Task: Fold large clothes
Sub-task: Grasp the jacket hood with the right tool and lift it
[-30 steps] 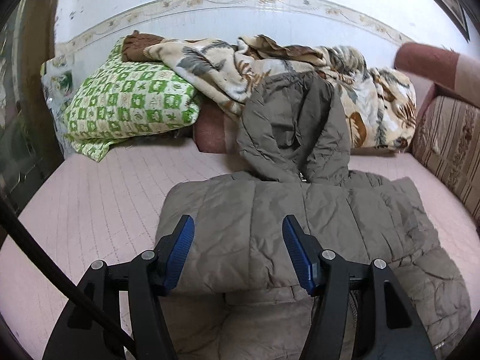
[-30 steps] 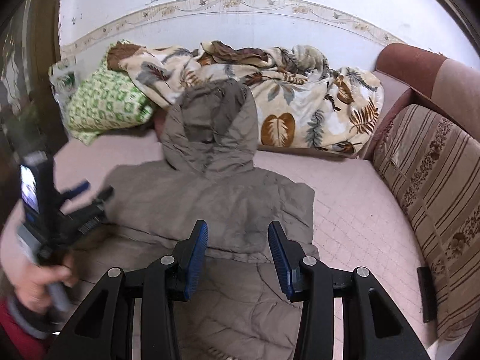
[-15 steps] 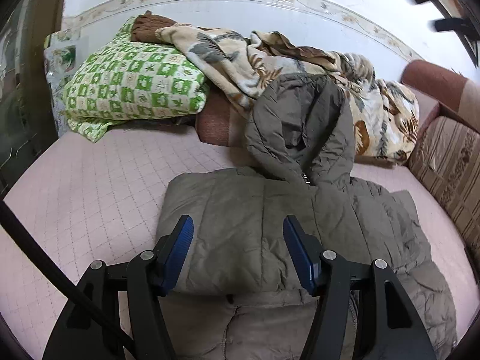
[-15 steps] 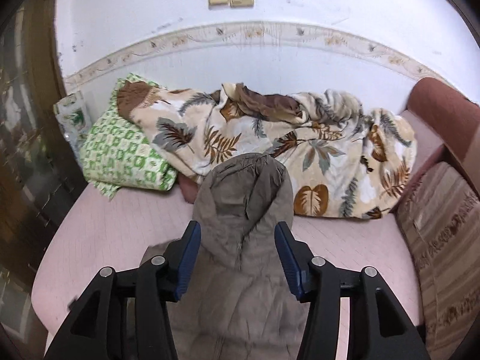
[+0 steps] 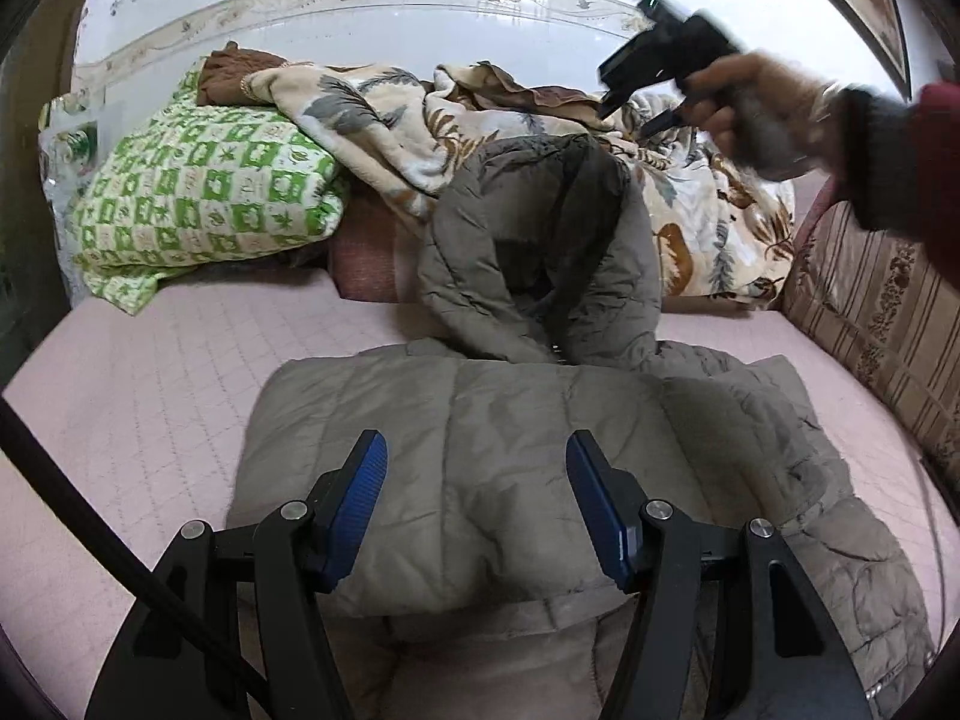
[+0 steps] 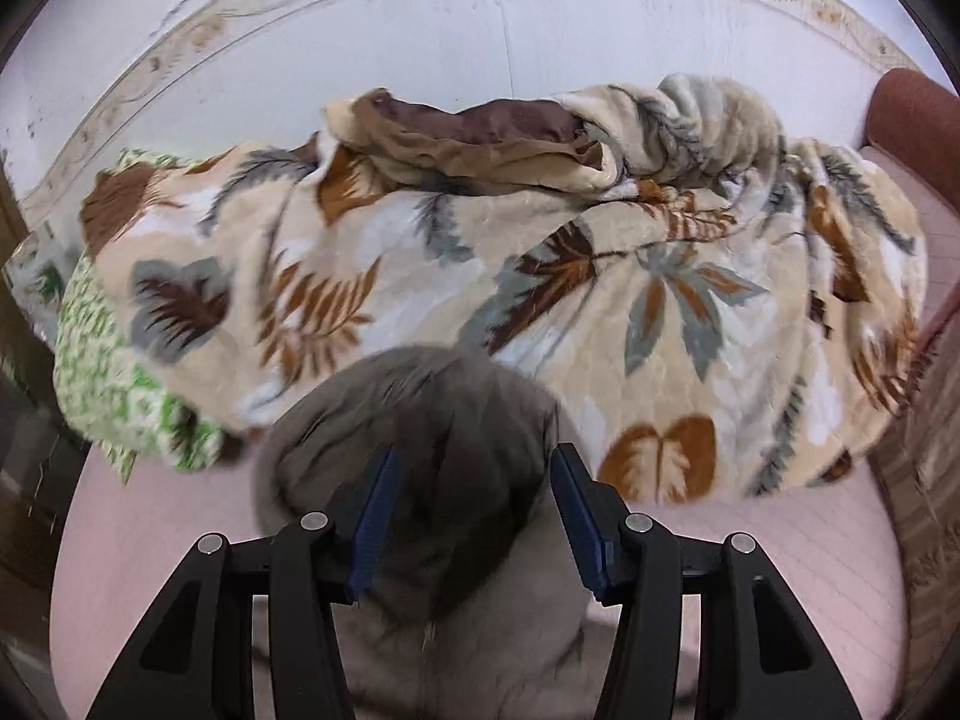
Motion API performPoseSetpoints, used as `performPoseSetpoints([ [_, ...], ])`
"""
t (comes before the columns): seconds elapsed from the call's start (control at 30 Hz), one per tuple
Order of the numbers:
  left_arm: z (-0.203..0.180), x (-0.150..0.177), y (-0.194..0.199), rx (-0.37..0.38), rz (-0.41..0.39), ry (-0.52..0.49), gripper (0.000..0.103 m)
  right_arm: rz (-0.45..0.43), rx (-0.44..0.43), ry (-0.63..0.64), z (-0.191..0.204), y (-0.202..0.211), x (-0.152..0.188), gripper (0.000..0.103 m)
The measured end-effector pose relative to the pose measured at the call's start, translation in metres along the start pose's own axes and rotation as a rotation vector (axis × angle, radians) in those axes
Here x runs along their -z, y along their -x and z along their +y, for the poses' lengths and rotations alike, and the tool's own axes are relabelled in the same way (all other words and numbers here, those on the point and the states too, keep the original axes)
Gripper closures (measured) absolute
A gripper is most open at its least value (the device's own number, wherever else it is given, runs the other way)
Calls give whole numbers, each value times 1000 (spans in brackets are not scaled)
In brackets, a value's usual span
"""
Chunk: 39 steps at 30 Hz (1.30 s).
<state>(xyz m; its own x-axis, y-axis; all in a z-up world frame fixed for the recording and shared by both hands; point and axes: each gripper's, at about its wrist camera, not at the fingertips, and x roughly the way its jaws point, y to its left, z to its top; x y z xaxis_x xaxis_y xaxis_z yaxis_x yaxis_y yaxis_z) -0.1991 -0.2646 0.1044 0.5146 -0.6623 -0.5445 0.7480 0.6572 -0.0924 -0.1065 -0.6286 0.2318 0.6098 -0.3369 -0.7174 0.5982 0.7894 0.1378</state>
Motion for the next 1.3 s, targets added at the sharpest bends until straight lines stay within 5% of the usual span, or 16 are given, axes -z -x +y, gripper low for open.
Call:
performPoseSetpoints([
  [0.33,8,2,-23,3,56,44,42,-33,-103,-44,-30,-80,-13,47],
  [0.4,11,3,-24,2,61,60,42,-13,-120,-27,-27,-85,-8,63],
  [0.47,13,3,-24,0,63,69,42,-8,-126,11,-22,-84,-3,69],
  [0.53,14,3,-23,7,65,81,42,4,-94,47,-18,-81,2,93],
  [0.57,13,3,-22,10,67,84,42,8,-78,61,-17,-81,4,93],
  [0.63,13,2,-21,8,67,82,42,-21,-7,115,-9,-69,10,97],
  [0.83,15,-3,-13,6,55,91,42,-100,24,195,7,-13,28,98],
  [1.03,28,-8,-1,-3,36,129,42,-161,-11,218,23,56,55,98],
  [1.3,56,-12,5,-26,33,216,42,-202,-74,233,38,143,137,98],
])
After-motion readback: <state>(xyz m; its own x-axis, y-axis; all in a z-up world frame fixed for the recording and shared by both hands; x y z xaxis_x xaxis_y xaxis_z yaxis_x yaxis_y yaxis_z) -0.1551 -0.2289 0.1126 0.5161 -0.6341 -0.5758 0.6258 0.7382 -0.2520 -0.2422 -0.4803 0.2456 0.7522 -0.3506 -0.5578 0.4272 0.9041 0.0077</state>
